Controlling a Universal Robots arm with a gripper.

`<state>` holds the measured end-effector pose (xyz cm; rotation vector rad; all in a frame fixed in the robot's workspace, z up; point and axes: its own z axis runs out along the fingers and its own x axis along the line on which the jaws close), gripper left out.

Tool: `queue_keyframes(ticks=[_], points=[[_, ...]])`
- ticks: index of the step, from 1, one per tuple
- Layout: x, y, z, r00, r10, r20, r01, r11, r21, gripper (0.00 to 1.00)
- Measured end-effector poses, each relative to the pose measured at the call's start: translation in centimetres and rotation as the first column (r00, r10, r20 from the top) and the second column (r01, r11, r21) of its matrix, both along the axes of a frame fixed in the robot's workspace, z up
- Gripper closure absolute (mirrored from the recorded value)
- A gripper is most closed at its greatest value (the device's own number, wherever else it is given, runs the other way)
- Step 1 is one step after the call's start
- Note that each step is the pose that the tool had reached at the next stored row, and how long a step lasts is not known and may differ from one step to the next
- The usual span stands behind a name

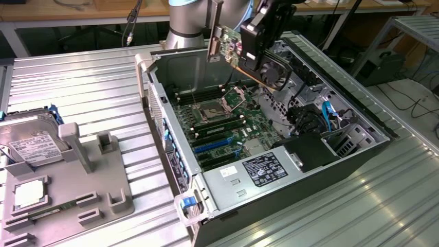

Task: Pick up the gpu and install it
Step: 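Insert the gpu into the slot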

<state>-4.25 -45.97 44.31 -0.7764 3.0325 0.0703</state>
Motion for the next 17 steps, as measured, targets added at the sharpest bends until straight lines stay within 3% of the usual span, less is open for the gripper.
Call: queue_keyframes(ticks=[17], points=[[0.01, 0.00, 0.00, 0.9943, 0.106, 0.0000, -0.106, 0.9943, 0.0000, 0.72]])
